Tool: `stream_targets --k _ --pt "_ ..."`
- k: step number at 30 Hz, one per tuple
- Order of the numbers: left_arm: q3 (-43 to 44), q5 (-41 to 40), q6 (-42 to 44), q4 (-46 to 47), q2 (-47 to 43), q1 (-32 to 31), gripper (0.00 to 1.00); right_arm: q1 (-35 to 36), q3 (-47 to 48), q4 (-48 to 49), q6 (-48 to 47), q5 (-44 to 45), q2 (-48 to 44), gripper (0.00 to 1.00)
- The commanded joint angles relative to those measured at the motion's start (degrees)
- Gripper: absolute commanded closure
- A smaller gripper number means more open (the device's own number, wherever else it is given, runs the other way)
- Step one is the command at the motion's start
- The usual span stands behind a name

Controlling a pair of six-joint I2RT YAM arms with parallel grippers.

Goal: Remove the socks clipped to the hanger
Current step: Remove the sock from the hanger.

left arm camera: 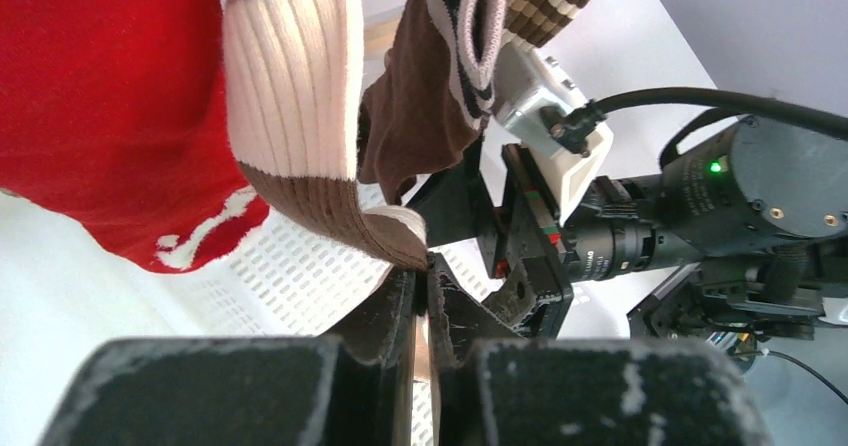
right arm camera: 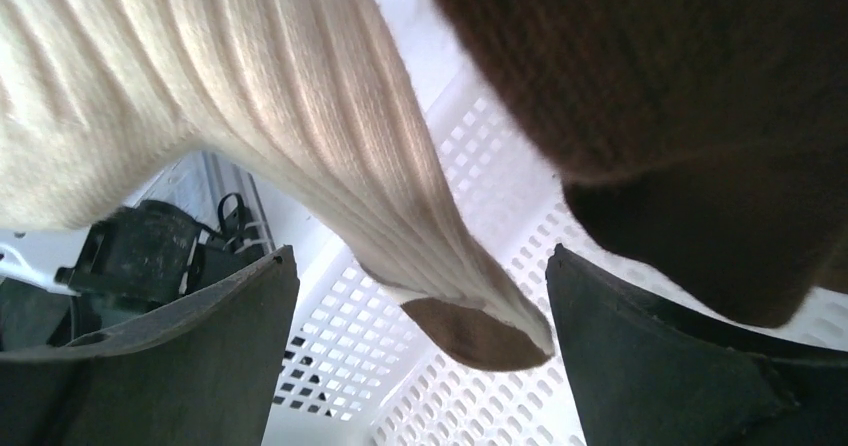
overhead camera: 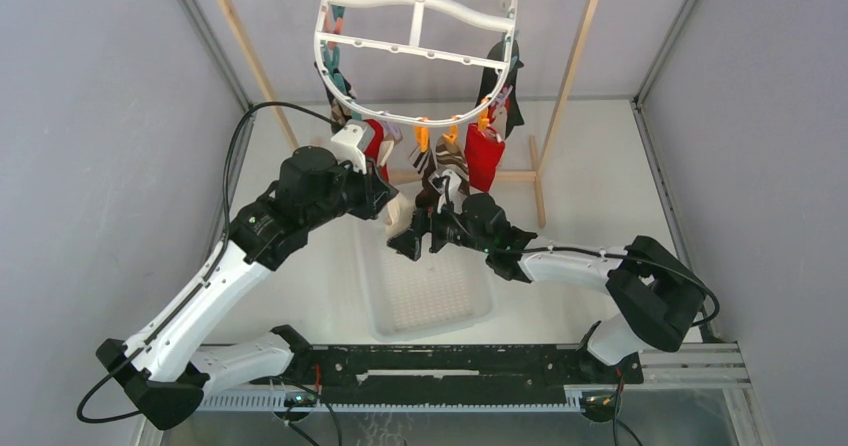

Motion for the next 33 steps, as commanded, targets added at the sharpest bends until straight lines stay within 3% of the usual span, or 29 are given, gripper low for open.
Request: stream_targets --k 1,4,7,9,12,15,17,24,29,30,31,33 --pt "4.1 2.8 -1.5 2.6 -0.7 0.3 0.90 -0.6 -0.4 9.1 0.7 -7.1 1.4 0.02" --pt "4.0 2.3 -1.5 2.6 -0.8 0.3 0.90 -0.4 -0.4 10.2 1.2 -9.4 1.7 0.11" --pt "3.6 1.6 -1.5 2.9 -0.8 0.3 0.90 -0.2 -0.6 9.5 2.1 -9.9 1.3 0.28" --pt "3.1 0.8 -1.6 2.9 -0.7 0.3 0.90 0.0 -1.4 9.4 2.7 -9.5 0.7 0.42" --pt "1.6 -0.7 -1.5 3.2 -1.2 0.3 0.92 0.7 -2.4 8.1 2.9 -7.5 -0.9 0.76" --pt "0.3 -1.6 -1.7 3.8 -2.1 0.3 0.91 1.8 -2.5 5.9 2.0 -5.8 -2.3 0.87" --pt "-0.1 -3.0 -1.8 3.7 -2.5 0.3 0.86 2.5 -2.5 4.9 1.8 -5.2 -3.0 0.99" --pt "-0.3 -5.9 -1.6 2.8 -4.4 0.3 0.51 4.7 -2.6 1.3 1.1 -2.8 -6.3 1.00" --pt "-0.1 -6.3 -1.6 1.8 -5.5 0.3 0.37 5.2 -3.4 0.8 1.5 -2.5 -7.8 1.00" --pt "-0.2 -6.9 -1.6 1.7 -5.9 0.3 0.13 5.2 -3.9 1.2 1.8 -2.7 -8.0 1.00" --pt "-0.3 -7.5 -1.7 1.7 -6.3 0.3 0.02 5.4 -4.2 1.4 2.0 -2.9 -8.2 1.00" --pt "-0.5 -9.1 -1.8 1.7 -7.2 0.4 0.00 5.8 -4.8 2.0 2.4 -3.3 -8.4 1.00"
